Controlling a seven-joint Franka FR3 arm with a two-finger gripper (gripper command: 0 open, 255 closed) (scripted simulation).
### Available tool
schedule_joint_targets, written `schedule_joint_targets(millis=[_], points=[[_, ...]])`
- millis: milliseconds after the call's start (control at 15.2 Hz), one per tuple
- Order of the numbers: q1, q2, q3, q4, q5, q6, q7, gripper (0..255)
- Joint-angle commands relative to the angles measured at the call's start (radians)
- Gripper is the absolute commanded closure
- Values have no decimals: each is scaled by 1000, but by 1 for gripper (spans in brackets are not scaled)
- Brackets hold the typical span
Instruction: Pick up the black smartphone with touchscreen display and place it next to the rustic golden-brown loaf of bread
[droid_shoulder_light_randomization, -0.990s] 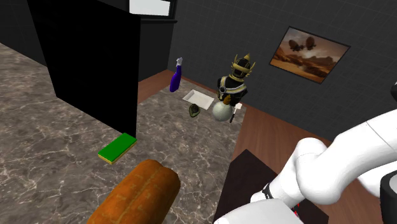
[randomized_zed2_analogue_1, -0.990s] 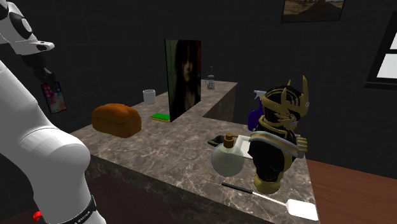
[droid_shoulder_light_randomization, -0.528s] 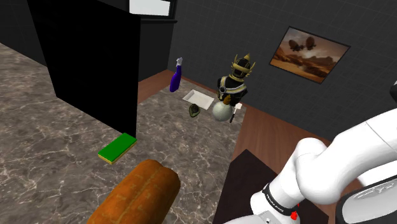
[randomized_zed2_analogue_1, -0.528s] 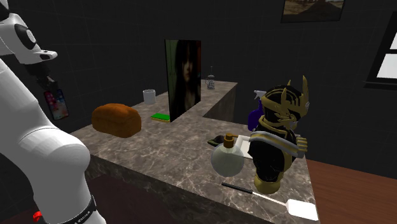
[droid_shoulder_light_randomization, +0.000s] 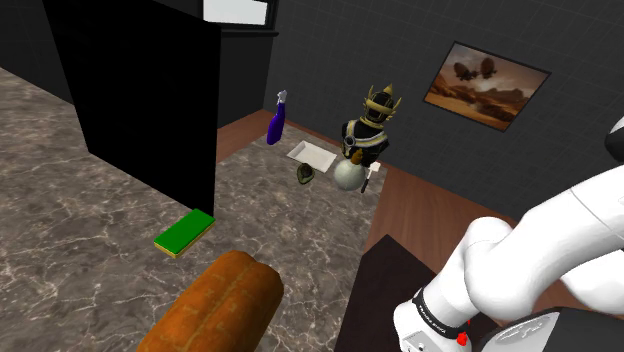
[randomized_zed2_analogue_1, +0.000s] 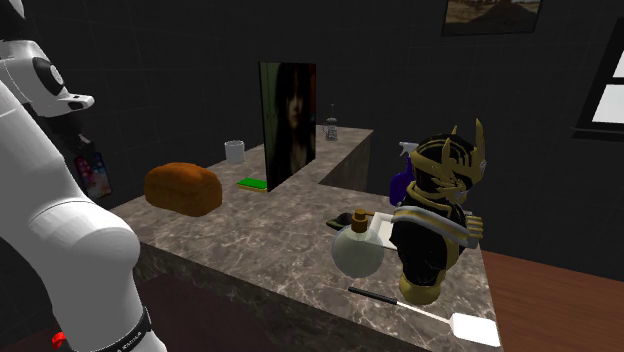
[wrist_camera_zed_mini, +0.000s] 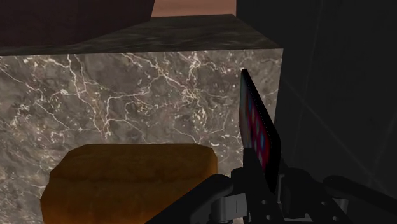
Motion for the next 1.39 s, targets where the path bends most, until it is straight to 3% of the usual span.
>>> schedule_joint_targets(millis=[0,396,726,1254,1320], points=[[-17,18,25,-17,-17,29,16,255],[-76,77,105,-65,-81,109,73,255],[-170,158,215,-98,-185,170,156,255],[-170,158,215,-98,-186,170,156,255],[-170,158,215,-98,-186,170,156,0]])
